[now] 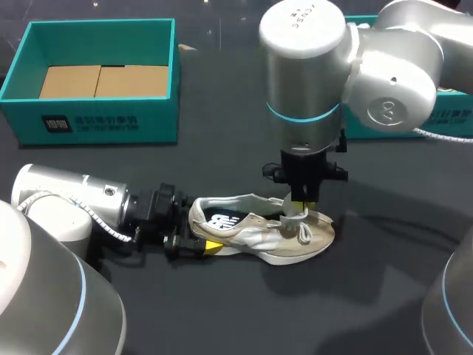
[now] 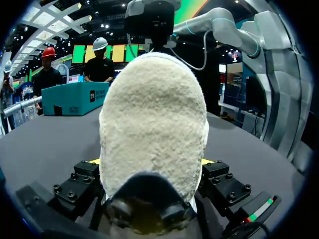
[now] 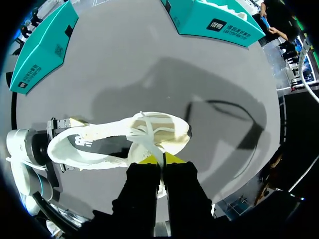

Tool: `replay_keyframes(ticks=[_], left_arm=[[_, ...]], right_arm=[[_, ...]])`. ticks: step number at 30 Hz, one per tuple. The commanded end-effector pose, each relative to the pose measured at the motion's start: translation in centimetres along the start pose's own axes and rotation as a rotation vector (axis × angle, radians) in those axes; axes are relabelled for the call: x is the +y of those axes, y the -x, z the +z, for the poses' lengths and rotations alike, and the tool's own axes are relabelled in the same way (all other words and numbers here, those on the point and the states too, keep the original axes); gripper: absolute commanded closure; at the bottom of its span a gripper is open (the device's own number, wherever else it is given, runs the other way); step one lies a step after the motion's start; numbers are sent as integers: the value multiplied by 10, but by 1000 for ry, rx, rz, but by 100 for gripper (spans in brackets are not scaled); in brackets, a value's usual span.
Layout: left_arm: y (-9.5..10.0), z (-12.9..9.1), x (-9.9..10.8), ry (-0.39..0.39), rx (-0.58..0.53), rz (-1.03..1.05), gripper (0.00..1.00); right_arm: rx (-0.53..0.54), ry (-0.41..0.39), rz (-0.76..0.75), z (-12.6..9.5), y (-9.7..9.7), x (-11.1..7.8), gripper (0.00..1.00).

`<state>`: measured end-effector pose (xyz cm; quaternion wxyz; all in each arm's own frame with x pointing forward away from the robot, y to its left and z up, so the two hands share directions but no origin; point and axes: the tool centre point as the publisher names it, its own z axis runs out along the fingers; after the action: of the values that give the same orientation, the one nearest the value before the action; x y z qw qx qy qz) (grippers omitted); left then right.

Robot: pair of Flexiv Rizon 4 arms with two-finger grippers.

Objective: Take the shoe out of the shoebox, open the shoe tongue, remove and reinsert the insole, then place the shoe into the shoebox

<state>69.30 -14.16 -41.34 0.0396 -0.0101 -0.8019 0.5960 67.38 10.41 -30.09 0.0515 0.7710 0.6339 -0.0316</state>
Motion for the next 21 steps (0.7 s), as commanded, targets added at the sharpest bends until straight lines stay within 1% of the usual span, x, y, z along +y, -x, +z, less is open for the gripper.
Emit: replay_keyframes(ticks=[1, 5, 10, 18, 20, 21], left_arm=[[-1, -1, 1, 0, -2, 0, 100], [-1, -1, 1, 0, -2, 0, 100], [-1, -1, 1, 0, -2, 0, 100], [-1, -1, 1, 0, -2, 0, 100], [-1, -1, 1, 0, -2, 0, 100], [-1, -1, 1, 0, -2, 0, 100]], right_arm=[[109, -22, 7, 13, 16, 7, 100], [111, -34, 23, 22, 25, 12, 100], [118, -48, 35, 30, 32, 16, 100], [98, -73, 61, 45, 36, 21, 100], [103, -79, 64, 48, 36, 21, 79], [94, -83, 72, 50, 36, 21, 66]])
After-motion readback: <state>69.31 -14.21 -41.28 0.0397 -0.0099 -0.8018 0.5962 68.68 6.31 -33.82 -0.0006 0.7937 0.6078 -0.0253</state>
